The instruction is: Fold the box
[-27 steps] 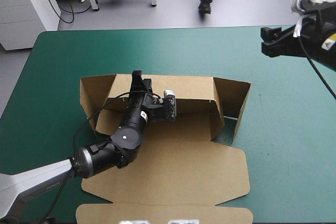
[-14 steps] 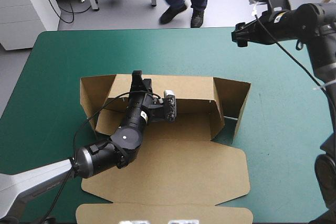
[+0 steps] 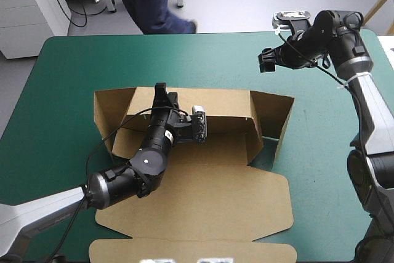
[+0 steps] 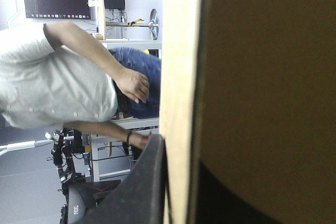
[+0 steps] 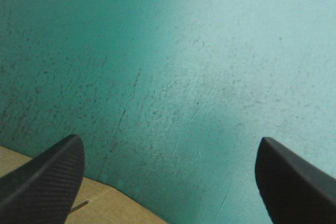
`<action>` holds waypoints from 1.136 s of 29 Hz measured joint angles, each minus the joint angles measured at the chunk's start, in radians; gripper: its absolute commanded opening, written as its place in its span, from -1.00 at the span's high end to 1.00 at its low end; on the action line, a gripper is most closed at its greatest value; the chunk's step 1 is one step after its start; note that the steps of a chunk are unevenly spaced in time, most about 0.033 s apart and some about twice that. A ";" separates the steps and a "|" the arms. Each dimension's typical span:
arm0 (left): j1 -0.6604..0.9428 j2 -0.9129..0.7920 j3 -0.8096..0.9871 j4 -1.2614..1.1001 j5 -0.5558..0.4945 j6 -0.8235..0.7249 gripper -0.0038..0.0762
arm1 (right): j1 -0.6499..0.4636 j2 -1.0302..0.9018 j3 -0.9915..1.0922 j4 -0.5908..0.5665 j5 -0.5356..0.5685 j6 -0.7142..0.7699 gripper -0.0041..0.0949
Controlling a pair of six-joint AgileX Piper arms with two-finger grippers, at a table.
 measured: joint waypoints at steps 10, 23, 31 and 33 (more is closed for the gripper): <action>-0.001 0.000 0.000 0.000 0.001 0.000 0.93 | 0.000 -0.037 0.161 0.014 0.000 -0.021 -0.65; -0.001 0.000 0.000 0.004 0.006 -0.026 0.93 | 0.000 -0.227 0.380 0.017 -0.007 -0.087 -0.58; -0.001 0.000 0.000 0.004 0.006 -0.026 0.93 | 0.000 -0.341 0.578 0.157 -0.093 -0.231 -0.53; -0.001 0.000 0.000 0.004 0.007 -0.026 0.93 | 0.000 -0.394 0.675 0.203 -0.187 -0.288 -0.53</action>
